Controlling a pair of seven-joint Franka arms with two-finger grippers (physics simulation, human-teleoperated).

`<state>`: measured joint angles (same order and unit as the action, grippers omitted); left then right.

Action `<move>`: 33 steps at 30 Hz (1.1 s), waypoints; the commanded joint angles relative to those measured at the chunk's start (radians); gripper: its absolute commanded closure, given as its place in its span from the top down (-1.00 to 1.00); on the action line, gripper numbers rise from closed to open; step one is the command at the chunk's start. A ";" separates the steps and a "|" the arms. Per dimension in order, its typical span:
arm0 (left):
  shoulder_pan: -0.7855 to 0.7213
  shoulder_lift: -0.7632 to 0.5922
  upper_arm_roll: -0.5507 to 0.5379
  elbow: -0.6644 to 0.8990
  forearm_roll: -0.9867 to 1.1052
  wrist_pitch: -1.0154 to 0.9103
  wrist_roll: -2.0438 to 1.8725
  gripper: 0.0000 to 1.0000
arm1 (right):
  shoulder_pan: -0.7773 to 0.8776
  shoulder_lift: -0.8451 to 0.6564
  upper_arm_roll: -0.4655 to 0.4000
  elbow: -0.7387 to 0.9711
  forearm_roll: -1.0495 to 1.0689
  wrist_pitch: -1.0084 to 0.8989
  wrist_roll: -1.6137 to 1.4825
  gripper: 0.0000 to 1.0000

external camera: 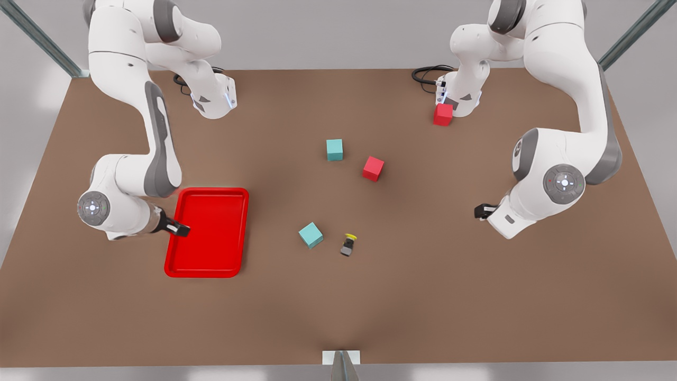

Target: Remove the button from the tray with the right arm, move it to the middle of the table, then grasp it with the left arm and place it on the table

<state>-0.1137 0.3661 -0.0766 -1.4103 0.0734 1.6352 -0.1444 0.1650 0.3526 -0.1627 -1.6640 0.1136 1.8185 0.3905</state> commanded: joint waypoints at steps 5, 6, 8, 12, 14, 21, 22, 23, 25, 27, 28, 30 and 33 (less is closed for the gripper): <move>-0.219 0.062 -0.022 0.154 -0.172 0.189 -2.126 1.00 | -0.208 -0.124 0.164 -0.043 -0.072 -0.071 -0.464 1.00; -0.276 0.076 -0.003 0.154 -0.139 0.186 -2.212 1.00 | -0.245 -0.130 0.180 -0.045 -0.072 -0.071 -0.472 1.00; -0.434 0.093 0.012 0.151 0.011 0.071 -2.307 1.00 | -0.302 -0.148 0.287 -0.076 -0.133 -0.041 -0.458 1.00; -0.468 0.088 0.004 0.146 -0.029 -0.100 -2.255 1.00 | -0.279 -0.116 0.276 0.038 -0.149 -0.177 -0.469 1.00; -0.517 0.100 0.008 0.155 -0.024 -0.121 -2.269 1.00 | -0.297 -0.095 0.278 0.069 -0.143 -0.189 -0.460 1.00; -0.543 0.244 0.104 0.277 -0.004 0.080 -2.884 1.00 | -0.295 0.068 0.290 0.234 -0.095 -0.223 -0.463 1.00; -0.494 0.220 0.113 0.289 -0.006 0.052 -2.972 1.00 | -0.280 0.085 0.290 0.260 -0.100 -0.225 -0.458 1.00; -0.494 0.220 0.161 0.287 -0.004 0.048 -3.071 1.00 | -0.286 0.085 0.290 0.260 -0.094 -0.223 -0.461 1.00; -0.547 0.280 0.164 0.289 -0.001 0.064 -3.171 1.00 | -0.286 0.097 0.290 0.260 -0.091 -0.231 -0.460 1.00; -0.547 0.323 0.164 0.307 -0.009 0.094 -3.279 1.00 | -0.279 0.103 0.290 0.260 -0.097 -0.229 -0.453 1.00; -0.547 0.352 0.163 0.313 -0.011 0.094 -3.283 1.00 | -0.279 0.103 0.290 0.259 -0.098 -0.231 -0.450 1.00; -0.540 0.421 0.169 0.358 -0.012 0.092 -3.393 1.00 | -0.289 0.120 0.292 0.263 -0.092 -0.228 -0.463 1.00; -0.511 0.459 0.175 0.389 -0.024 0.094 -3.445 1.00 | -0.289 0.121 0.290 0.262 -0.092 -0.223 -0.464 1.00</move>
<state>-0.6256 0.8122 0.0971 -1.0315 0.0553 1.7113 -2.5613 -0.1230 0.4761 0.1276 -1.4023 0.0191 1.5975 0.0044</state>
